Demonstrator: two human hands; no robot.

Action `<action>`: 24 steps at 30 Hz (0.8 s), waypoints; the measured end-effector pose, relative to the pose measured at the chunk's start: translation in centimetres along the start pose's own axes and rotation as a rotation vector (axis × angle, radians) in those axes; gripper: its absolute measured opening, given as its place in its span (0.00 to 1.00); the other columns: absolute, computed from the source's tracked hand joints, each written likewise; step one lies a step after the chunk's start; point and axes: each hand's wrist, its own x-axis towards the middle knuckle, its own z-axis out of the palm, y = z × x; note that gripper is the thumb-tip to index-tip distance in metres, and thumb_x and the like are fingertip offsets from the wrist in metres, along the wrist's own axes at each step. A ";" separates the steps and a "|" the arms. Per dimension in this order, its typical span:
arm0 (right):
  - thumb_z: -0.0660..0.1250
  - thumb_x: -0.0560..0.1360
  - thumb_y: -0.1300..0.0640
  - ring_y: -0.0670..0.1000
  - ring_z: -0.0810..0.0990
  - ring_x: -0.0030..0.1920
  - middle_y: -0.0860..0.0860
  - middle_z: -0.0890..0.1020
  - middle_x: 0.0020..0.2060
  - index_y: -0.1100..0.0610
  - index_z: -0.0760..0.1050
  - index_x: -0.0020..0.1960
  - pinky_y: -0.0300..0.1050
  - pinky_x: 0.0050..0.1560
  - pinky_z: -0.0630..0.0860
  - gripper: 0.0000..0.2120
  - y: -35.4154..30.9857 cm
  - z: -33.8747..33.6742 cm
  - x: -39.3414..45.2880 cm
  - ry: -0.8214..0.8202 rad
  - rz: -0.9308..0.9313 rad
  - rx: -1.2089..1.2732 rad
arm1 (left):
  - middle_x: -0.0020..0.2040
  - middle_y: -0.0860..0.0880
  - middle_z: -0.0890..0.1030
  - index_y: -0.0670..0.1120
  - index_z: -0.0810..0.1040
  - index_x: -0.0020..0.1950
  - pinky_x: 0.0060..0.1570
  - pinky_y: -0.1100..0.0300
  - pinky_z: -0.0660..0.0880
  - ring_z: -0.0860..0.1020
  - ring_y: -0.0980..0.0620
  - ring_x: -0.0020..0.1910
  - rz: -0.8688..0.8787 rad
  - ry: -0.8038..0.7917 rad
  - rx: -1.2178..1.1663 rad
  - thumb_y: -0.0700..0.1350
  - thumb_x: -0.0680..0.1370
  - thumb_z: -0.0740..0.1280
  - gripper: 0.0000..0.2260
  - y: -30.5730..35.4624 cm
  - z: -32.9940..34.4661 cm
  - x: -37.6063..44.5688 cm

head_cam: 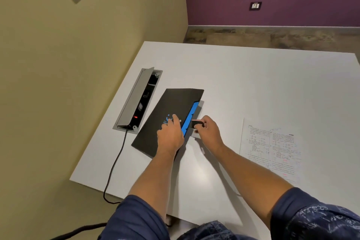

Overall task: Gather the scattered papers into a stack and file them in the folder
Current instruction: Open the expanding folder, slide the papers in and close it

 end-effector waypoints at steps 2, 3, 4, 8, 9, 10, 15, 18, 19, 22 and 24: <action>0.65 0.79 0.63 0.54 0.85 0.47 0.53 0.81 0.42 0.60 0.72 0.49 0.50 0.47 0.84 0.02 -0.2 -0.9 -0.2 0.028 -0.007 0.060 | 0.59 0.42 0.81 0.41 0.49 0.83 0.42 0.51 0.79 0.82 0.45 0.47 0.052 0.075 0.090 0.46 0.81 0.65 0.36 0.0 -1.4 0.0; 0.65 0.79 0.62 0.53 0.85 0.46 0.52 0.82 0.42 0.59 0.73 0.49 0.52 0.48 0.84 0.02 -0.1 -1.3 -0.2 0.046 -0.003 0.080 | 0.53 0.43 0.83 0.40 0.48 0.83 0.36 0.54 0.77 0.79 0.47 0.39 0.080 0.107 0.119 0.45 0.81 0.66 0.37 0.1 -2.2 -0.2; 0.66 0.79 0.60 0.52 0.85 0.46 0.51 0.82 0.43 0.57 0.73 0.50 0.52 0.48 0.85 0.03 0.0 -1.7 -0.1 0.064 0.005 0.101 | 0.48 0.44 0.83 0.40 0.47 0.83 0.33 0.55 0.75 0.76 0.49 0.35 0.097 0.127 0.136 0.45 0.81 0.66 0.37 0.4 -3.0 -0.3; 0.70 0.79 0.49 0.50 0.86 0.46 0.51 0.84 0.51 0.51 0.70 0.57 0.51 0.46 0.86 0.13 0.0 -3.4 -0.2 0.035 0.100 0.187 | 0.47 0.43 0.83 0.40 0.52 0.83 0.36 0.53 0.74 0.77 0.46 0.37 0.116 0.119 0.105 0.44 0.81 0.65 0.34 2.4 -6.0 -0.8; 0.70 0.79 0.47 0.50 0.86 0.47 0.51 0.84 0.51 0.52 0.69 0.59 0.48 0.44 0.85 0.15 -0.1 -3.9 -0.3 0.023 0.117 0.172 | 0.50 0.41 0.83 0.41 0.55 0.82 0.39 0.52 0.75 0.80 0.44 0.42 0.122 0.107 0.063 0.44 0.82 0.64 0.32 3.0 -6.5 -1.0; 0.69 0.80 0.46 0.50 0.85 0.47 0.51 0.84 0.50 0.53 0.70 0.60 0.48 0.44 0.84 0.15 0.0 -4.4 -0.3 0.012 0.121 0.128 | 0.52 0.40 0.83 0.41 0.58 0.81 0.42 0.51 0.76 0.82 0.42 0.45 0.124 0.095 0.008 0.44 0.81 0.64 0.29 3.5 -6.7 -1.1; 0.60 0.84 0.49 0.54 0.85 0.46 0.54 0.85 0.47 0.56 0.78 0.56 0.55 0.49 0.84 0.13 0.4 -7.4 -0.2 -0.049 0.066 -0.044 | 0.48 0.39 0.82 0.44 0.63 0.78 0.38 0.53 0.74 0.77 0.43 0.39 0.171 0.054 -0.325 0.39 0.79 0.61 0.26 4.8 -7.7 -1.9; 0.61 0.83 0.51 0.55 0.85 0.46 0.54 0.86 0.47 0.57 0.79 0.56 0.52 0.47 0.82 0.12 0.6 -8.9 -1.0 -0.025 0.058 -0.022 | 0.49 0.38 0.83 0.47 0.61 0.80 0.42 0.50 0.79 0.80 0.41 0.42 0.184 0.043 -0.441 0.39 0.78 0.59 0.29 4.3 -8.1 -2.2; 0.61 0.83 0.52 0.54 0.85 0.46 0.53 0.86 0.47 0.57 0.79 0.55 0.50 0.45 0.81 0.11 0.6 -9.4 -1.4 -0.009 0.053 0.013 | 0.50 0.39 0.83 0.48 0.61 0.80 0.43 0.50 0.79 0.81 0.41 0.43 0.175 0.043 -0.491 0.39 0.78 0.59 0.29 4.0 -8.2 -2.3; 0.62 0.84 0.53 0.48 0.84 0.43 0.49 0.85 0.44 0.55 0.79 0.52 0.36 0.37 0.77 0.09 0.3 -10.5 -2.2 0.013 0.005 0.085 | 0.50 0.40 0.83 0.52 0.64 0.79 0.41 0.54 0.75 0.80 0.42 0.43 0.093 0.071 -0.607 0.38 0.76 0.58 0.30 3.0 -9.0 -2.1; 0.62 0.84 0.53 0.46 0.83 0.40 0.48 0.85 0.42 0.54 0.79 0.50 0.33 0.35 0.75 0.09 0.1 -11.0 -2.7 0.014 -0.009 0.127 | 0.45 0.40 0.82 0.54 0.61 0.80 0.37 0.54 0.75 0.80 0.43 0.38 0.053 0.093 -0.622 0.37 0.75 0.58 0.33 2.2 -9.4 -2.3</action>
